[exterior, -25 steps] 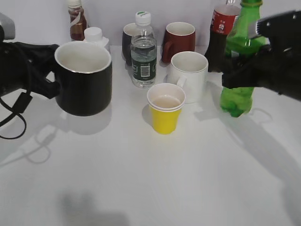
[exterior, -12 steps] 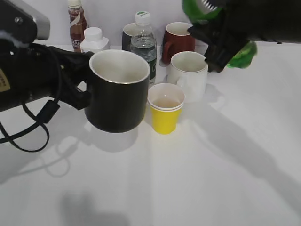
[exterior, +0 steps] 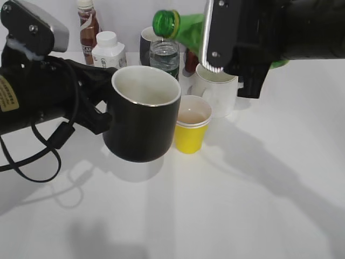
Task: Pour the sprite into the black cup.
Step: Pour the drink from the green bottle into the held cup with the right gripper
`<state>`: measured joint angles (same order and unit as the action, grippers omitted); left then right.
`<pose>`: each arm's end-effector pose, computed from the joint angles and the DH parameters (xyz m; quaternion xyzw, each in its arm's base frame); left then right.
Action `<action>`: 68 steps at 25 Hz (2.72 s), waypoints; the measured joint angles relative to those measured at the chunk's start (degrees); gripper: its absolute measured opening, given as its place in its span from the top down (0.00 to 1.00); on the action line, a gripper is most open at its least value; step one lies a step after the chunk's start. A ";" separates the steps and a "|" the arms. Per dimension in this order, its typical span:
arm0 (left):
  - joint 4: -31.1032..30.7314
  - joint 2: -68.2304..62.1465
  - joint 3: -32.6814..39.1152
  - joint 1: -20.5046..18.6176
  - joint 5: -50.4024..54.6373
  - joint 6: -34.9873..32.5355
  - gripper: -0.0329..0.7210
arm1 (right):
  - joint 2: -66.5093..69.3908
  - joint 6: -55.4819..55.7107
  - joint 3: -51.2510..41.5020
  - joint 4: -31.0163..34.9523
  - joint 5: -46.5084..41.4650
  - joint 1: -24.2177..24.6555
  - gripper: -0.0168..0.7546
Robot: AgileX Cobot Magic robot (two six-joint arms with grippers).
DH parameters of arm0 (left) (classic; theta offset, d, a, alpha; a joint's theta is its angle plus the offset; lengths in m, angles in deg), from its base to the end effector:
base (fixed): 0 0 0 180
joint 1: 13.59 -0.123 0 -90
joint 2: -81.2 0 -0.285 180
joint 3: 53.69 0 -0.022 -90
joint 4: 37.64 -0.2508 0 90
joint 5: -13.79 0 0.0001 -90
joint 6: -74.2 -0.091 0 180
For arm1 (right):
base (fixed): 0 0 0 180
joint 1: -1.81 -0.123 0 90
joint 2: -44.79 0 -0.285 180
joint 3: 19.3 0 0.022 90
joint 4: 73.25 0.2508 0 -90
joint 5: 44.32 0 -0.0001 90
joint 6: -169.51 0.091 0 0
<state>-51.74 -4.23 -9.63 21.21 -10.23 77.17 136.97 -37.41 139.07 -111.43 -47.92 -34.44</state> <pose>0.2181 -0.1625 0.2393 0.3315 0.7268 -0.1679 0.5777 0.2686 0.1925 0.2858 -0.6515 0.5474 -0.1466 0.5045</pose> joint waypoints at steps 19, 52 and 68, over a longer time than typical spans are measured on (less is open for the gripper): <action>1.30 0.00 0.00 2.53 0.89 0.07 0.90 | 0.04 -0.29 0.00 -19.34 -1.24 -3.38 0.43; 1.57 0.00 0.00 2.53 2.23 0.01 0.90 | 0.04 -0.65 0.00 -33.30 -5.57 -3.38 0.43; 1.51 0.00 0.00 2.22 0.09 -0.04 0.90 | 0.04 -0.54 0.00 -6.58 -5.47 -3.38 0.43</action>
<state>-50.23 -4.23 -9.63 23.43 -10.13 77.13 137.02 -37.95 139.07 -118.01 -53.39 -37.82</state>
